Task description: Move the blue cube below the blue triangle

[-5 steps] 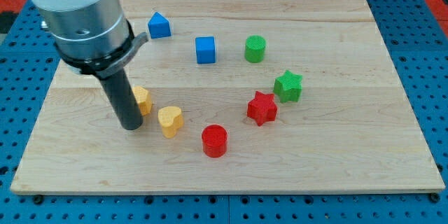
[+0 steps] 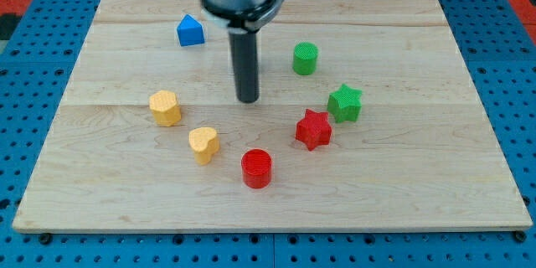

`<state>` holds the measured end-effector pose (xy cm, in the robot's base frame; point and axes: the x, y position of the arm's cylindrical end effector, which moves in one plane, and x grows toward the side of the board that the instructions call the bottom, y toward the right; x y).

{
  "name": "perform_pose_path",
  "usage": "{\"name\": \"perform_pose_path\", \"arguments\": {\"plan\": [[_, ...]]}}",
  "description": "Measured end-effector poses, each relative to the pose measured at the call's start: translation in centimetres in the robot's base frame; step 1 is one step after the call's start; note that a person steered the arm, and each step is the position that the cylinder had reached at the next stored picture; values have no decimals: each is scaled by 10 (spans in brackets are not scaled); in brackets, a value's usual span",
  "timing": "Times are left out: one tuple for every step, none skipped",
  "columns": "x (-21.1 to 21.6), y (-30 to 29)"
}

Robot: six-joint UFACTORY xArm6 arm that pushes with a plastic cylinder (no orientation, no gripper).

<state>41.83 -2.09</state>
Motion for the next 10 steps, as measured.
{"name": "perform_pose_path", "arguments": {"plan": [[-24, 13], [-28, 13], [-37, 16], [-37, 21], [-44, 18], [-47, -7], [-47, -20], [-48, -12], [-53, 11], [-69, 16]]}}
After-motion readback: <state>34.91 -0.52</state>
